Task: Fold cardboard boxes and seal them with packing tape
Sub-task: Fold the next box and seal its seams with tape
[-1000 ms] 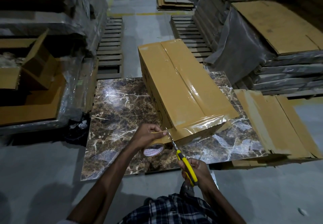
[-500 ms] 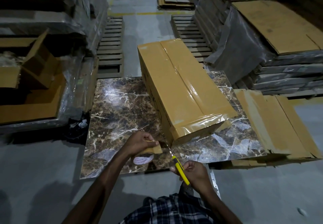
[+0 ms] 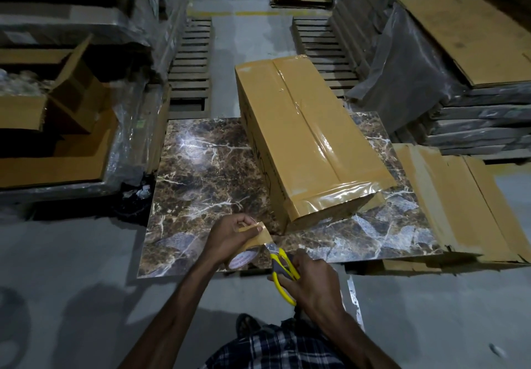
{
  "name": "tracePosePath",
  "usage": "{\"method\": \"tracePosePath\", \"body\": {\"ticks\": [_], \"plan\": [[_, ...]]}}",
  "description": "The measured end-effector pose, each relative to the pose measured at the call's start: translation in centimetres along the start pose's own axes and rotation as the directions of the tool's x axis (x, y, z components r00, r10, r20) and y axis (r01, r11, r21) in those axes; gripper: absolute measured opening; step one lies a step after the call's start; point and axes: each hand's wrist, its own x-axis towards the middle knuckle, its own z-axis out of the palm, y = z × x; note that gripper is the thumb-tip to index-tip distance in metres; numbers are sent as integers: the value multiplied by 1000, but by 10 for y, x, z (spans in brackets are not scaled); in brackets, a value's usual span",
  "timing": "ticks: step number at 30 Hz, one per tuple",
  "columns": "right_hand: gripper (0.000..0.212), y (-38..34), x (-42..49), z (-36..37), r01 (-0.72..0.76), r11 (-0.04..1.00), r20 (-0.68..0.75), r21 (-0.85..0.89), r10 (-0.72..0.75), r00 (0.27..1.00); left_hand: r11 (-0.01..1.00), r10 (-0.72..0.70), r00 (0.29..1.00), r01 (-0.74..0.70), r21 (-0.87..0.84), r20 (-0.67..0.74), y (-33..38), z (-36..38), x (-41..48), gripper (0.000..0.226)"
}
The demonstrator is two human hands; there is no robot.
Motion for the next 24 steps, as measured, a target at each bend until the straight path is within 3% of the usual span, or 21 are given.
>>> {"method": "tracePosePath", "body": {"ticks": [14, 21, 24], "plan": [[54, -1, -21, 15, 98, 990, -194, -103, -117, 974, 992, -52, 970, 79, 101, -239, -6, 15, -26, 23], [49, 10, -30, 3, 181, 976, -290, -119, -209, 934, 988, -65, 964, 98, 118, -257, 2, 24, -33, 27], [54, 13, -30, -3, 205, 968, -297, -144, -240, 924, 973, -105, 955, 156, 171, -278, 9, 24, -34, 40]]}}
